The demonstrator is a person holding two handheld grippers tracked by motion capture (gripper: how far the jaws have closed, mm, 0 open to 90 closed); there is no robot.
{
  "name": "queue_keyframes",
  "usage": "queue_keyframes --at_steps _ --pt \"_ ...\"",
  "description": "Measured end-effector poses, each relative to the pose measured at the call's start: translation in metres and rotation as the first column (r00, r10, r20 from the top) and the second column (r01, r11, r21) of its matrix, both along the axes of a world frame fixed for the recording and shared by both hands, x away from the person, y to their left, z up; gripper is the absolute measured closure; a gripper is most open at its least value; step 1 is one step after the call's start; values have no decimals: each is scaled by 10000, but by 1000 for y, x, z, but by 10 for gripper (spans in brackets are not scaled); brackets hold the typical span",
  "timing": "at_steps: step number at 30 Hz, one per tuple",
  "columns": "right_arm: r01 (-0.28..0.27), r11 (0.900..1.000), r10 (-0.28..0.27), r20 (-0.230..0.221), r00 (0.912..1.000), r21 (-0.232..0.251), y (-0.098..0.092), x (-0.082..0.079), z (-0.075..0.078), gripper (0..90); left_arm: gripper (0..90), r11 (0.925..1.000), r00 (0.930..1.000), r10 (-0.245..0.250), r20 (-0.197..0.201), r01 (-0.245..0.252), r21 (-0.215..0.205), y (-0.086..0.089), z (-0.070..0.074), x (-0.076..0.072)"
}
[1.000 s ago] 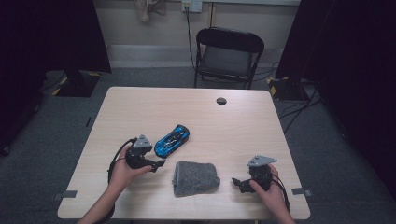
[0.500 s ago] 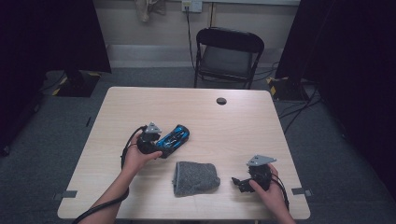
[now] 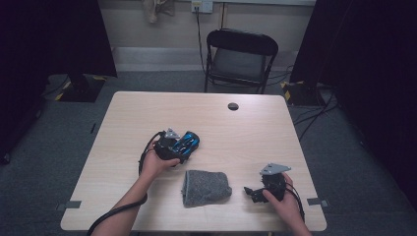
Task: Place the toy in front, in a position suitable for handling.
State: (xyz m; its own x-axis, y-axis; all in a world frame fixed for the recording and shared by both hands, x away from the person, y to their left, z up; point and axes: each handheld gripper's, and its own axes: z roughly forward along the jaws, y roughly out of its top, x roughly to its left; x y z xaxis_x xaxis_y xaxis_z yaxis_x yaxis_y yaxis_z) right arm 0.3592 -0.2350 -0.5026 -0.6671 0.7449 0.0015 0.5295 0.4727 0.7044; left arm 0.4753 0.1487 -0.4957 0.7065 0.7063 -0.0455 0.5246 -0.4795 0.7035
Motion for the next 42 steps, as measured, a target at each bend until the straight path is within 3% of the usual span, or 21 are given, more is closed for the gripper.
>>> queue_keyframes --at_steps 6,13,31,32,34,35,36,37,38,39,40,42 --pt "-2 10000 2 0 10000 1 0 0 0 0 184 9999 9995 -9 308 4 156 -5 -2 1" --pt "0 10000 0 -3 10000 0 0 0 0 0 234 9997 9977 96 665 -81 -229 -4 -5 0" --pt "4 10000 -4 -9 10000 3 0 0 0 0 259 10000 9983 5 584 0 -99 -2 -3 0" --pt "-199 9998 198 -34 9998 -35 -1 1 1 32 259 10000 9982 0 597 5 -92 -2 -3 -1" --pt "-585 9982 587 160 9981 -103 0 1 9 229 259 10000 9982 0 592 5 -97 -2 -3 0" --pt "-585 9982 587 160 9981 -103 0 1 9 229 259 9999 9982 11 596 -4 -104 -2 -4 0" --pt "-1030 9947 1029 443 9937 1 5 0 20 97 259 10000 9983 0 588 4 -68 -3 -3 0" --pt "-1384 9902 1372 529 9891 191 10 -1 26 102 259 10000 9983 0 588 4 -68 -3 -3 0" --pt "-1797 9833 1774 684 9817 285 15 -3 32 165 259 10000 9984 -27 560 29 -37 -3 -3 1" --pt "-1797 9833 1774 684 9817 285 15 -3 32 165 259 10000 9984 -27 560 29 -37 -3 -3 1" --pt "-2187 9755 2156 925 9721 252 29 -7 42 124 259 10000 9982 10 605 -7 -63 -4 -3 1" --pt "-2342 9716 2305 879 9691 334 37 -8 45 142 259 10000 9980 25 626 -19 -95 -4 -4 1"
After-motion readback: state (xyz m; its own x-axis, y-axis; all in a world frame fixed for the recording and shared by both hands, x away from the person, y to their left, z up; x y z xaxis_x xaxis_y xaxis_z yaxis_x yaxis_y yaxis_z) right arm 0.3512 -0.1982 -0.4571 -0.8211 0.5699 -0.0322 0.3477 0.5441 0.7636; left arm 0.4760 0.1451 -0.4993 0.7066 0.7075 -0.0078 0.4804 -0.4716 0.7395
